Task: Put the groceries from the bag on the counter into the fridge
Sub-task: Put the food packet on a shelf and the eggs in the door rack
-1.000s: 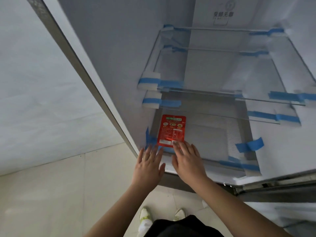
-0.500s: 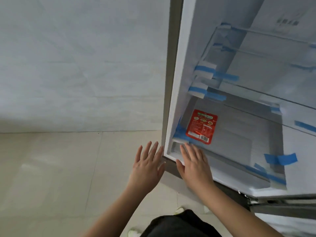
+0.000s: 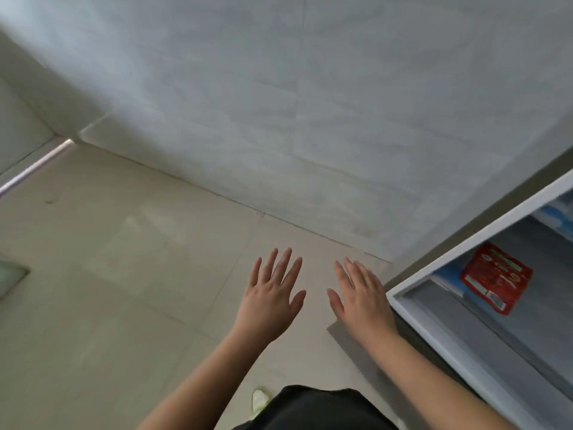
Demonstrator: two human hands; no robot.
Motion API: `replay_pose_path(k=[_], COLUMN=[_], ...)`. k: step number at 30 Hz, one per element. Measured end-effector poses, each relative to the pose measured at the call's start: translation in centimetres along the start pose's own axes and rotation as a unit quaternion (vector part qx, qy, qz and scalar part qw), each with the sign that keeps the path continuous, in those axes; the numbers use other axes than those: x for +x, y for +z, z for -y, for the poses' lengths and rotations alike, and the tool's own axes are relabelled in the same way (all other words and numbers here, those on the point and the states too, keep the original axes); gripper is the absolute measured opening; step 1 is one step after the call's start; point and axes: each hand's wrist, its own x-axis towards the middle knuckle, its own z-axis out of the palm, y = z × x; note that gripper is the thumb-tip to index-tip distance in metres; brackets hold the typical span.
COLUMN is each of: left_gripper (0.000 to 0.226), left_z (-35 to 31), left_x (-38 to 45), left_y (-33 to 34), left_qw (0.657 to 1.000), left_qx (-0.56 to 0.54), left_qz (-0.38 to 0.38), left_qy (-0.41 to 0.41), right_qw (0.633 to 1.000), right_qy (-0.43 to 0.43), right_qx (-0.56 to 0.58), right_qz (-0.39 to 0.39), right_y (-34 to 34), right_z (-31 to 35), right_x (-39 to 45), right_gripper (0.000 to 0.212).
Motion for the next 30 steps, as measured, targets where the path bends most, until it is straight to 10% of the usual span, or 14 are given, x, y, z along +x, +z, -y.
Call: replay_pose_path(k=[30], left_gripper=[0.084], left_z=[19.1], left_x=[-11.0], left_y=[-6.1], left_qw=[0.855], left_qx=[-0.024], left_qz=[-0.064], left_qy=[-0.514], right_qw=[0.901], right_qy=[-0.426], right_qx=[0.055], right_qz=[0.054], right_y=[-1.7], right_z=[25.7], right_x=[16.0], right_gripper=[0.058])
